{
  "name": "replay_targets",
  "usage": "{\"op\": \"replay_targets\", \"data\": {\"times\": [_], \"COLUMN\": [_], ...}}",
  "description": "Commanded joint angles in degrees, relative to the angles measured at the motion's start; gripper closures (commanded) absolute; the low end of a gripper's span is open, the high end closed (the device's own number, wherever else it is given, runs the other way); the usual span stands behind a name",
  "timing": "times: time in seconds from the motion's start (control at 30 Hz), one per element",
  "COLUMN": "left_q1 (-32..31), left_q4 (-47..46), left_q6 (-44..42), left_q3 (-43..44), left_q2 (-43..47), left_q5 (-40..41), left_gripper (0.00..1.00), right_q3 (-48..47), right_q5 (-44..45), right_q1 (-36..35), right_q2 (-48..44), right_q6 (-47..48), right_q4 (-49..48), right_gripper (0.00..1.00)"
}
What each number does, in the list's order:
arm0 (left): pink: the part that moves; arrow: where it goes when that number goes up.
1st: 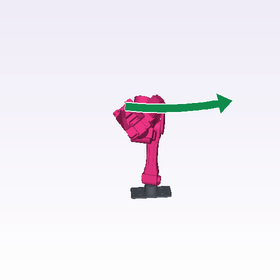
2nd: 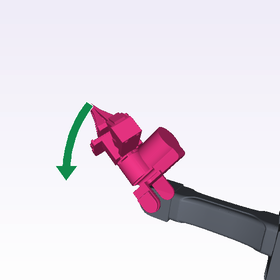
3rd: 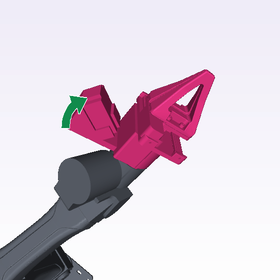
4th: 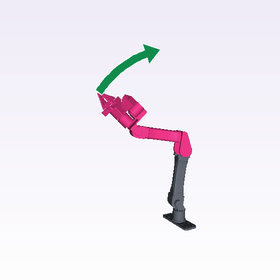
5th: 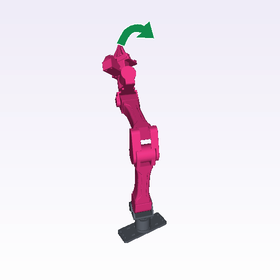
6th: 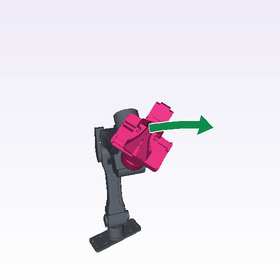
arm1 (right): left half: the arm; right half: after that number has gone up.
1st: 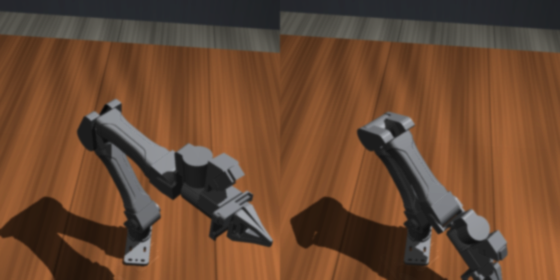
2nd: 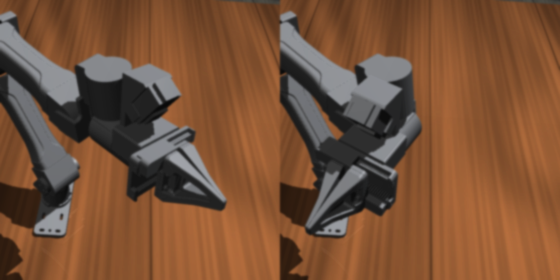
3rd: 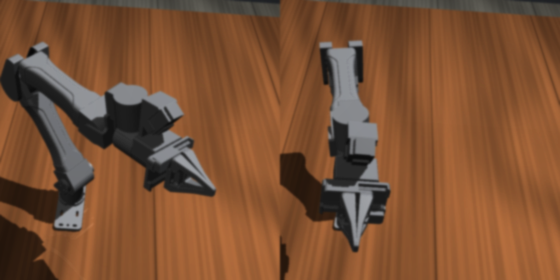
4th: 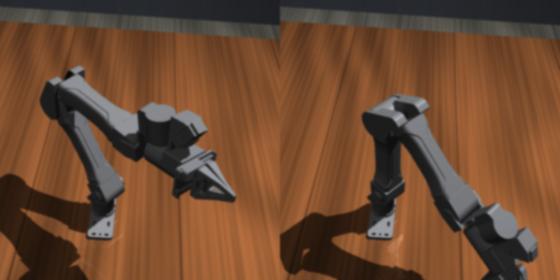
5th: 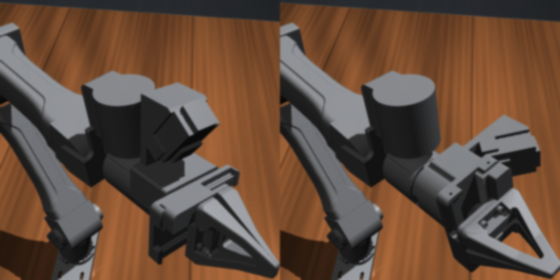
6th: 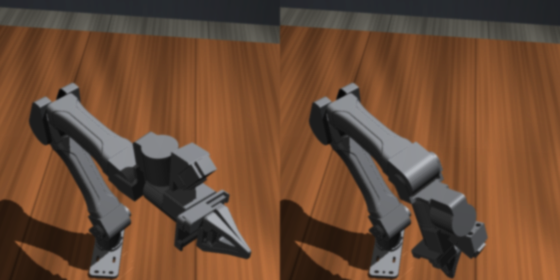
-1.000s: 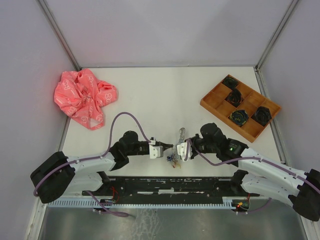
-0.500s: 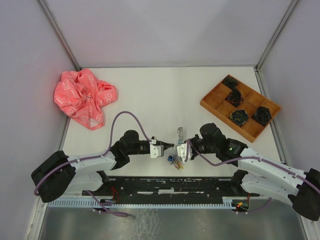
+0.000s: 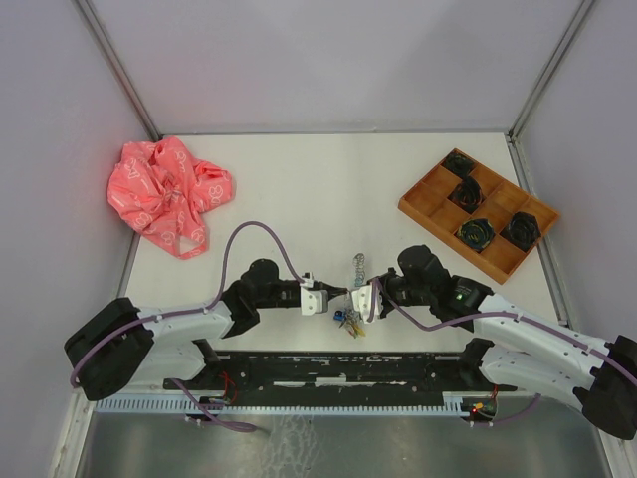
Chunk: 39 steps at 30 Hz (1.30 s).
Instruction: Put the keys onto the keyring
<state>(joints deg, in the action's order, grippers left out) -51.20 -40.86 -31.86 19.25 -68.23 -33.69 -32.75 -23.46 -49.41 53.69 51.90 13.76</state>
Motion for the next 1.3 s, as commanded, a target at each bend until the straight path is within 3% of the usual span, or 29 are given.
{"op": "replay_targets", "data": {"times": [0.0,1.27], "left_q1": [-0.2,-0.2], "left_q4": [-2.9,0.4], "left_q6": [-1.3,-1.6], "left_q3": [2.5,3.3], "left_q2": [-0.5,-0.1], "left_q5": [-1.9,-0.7], "left_gripper": [0.97,0.97], "right_q3": [-1.3,-1.2], "right_q5": [-0.7,-0.9], "right_q1": [-0.2,-0.2], "right_q2": [-0.8,-0.8], "right_q6": [-0.7,-1.8], "right_q4": [-5.0,-5.6], "right_gripper": [0.99,0.99]}}
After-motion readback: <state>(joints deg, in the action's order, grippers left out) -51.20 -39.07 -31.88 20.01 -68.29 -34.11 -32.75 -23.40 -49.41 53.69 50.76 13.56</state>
